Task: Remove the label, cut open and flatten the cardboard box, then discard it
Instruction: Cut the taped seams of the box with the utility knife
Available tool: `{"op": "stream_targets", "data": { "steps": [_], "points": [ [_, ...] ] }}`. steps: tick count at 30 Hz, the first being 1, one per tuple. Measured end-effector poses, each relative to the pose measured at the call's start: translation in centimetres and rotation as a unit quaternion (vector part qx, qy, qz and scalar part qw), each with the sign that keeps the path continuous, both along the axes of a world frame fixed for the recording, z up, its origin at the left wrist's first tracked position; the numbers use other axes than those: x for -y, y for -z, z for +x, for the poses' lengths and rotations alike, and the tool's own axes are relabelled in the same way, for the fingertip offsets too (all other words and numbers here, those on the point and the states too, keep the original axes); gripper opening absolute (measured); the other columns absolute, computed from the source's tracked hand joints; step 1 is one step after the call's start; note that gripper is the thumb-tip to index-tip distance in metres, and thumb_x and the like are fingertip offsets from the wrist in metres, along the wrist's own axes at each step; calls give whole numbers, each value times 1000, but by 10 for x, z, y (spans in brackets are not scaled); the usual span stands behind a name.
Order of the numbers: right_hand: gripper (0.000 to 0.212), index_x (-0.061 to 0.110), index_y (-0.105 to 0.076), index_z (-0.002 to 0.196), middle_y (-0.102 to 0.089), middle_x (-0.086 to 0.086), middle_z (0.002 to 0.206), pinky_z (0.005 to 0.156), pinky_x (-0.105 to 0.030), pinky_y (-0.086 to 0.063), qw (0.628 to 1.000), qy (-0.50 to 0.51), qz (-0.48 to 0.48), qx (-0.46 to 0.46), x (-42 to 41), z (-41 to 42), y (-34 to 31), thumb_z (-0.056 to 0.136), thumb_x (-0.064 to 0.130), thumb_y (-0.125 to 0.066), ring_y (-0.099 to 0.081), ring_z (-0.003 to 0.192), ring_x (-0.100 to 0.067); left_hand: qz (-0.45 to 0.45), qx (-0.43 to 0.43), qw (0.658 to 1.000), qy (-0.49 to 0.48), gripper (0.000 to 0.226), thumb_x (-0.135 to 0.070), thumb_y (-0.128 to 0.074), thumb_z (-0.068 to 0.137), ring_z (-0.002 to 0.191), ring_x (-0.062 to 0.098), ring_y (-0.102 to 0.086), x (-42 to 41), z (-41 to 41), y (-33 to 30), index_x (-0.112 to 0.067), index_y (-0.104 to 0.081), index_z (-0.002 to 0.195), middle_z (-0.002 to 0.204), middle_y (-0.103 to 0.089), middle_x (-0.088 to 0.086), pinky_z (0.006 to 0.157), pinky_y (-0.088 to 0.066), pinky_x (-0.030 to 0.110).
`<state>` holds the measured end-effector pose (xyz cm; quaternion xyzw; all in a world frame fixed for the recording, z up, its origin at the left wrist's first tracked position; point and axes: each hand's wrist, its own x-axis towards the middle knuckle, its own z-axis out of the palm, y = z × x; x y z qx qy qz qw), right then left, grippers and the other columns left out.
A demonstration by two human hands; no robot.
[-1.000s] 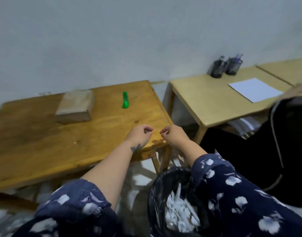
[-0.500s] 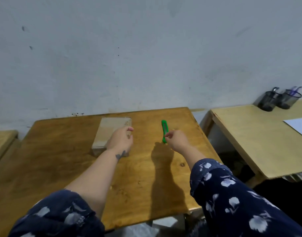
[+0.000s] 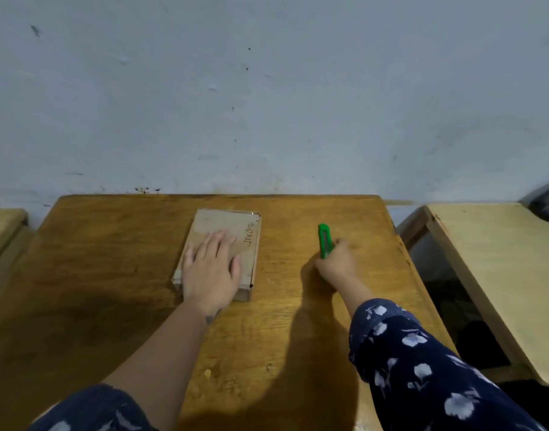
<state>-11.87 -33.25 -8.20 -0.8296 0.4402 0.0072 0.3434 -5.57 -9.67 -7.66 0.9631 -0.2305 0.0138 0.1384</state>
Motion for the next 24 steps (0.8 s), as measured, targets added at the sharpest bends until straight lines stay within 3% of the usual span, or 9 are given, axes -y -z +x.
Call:
{"op": "stream_targets", "data": {
  "steps": [4,7,10,14,17,21,24],
  "points": [
    [46,8,-43,134,-57,-14,110,77,-35,-48,982,-46,182,15,-5,26,-22,90,11,-56,-58,97,-26,-25,-30,999,-12,46,-43,-30,99,145,10,-16,0,4,-6,-32,-37,143,156,-27,-9,118,-4,40],
    [49,8,-39,139,-56,-15,104,74,-35,-54,927,-36,360,93,-14,46,-39,92,0,-51,-59,76,-20,-18,-40,998,-37,48,-50,-29,98,147,11,-11,-2,10,-13,-35,-35,144,158,-24,-9,118,-1,46],
    [57,16,-32,144,-58,-16,107,80,-38,-53,850,-68,502,143,-25,58,-60,93,-4,-48,-59,77,-19,10,-79,993,-82,61,-60,-25,95,148,15,2,-9,16,-16,-34,-22,150,162,-8,-5,118,0,52],
    [64,22,-31,145,-57,-14,110,87,-40,-52,762,-92,612,188,-32,62,-71,91,-10,-42,-60,96,-25,45,-100,990,-86,75,-70,-16,90,147,15,13,-11,13,-10,-31,-6,153,162,7,-5,117,-2,54],
    [54,14,-31,146,-58,-14,108,76,-31,-56,725,-96,648,216,-35,57,-70,95,-5,-36,-61,85,-18,50,-90,991,-89,74,-69,-14,91,147,15,13,-10,10,-8,-31,-3,153,162,9,-6,118,-4,53],
    [43,12,-38,143,-58,-5,83,44,-18,-42,746,-78,613,249,-42,50,-60,100,10,-39,-43,49,-5,50,-100,990,-86,73,-68,-14,91,147,15,15,-11,10,-11,-31,-1,153,161,11,-6,119,-4,52],
    [39,19,-51,134,-59,2,72,41,-18,-32,821,-48,510,251,-48,45,-51,95,19,-52,-36,44,-4,45,-101,990,-91,73,-68,-14,91,147,16,15,-11,5,-11,-30,0,153,161,12,-4,119,-4,53]
  ]
}}
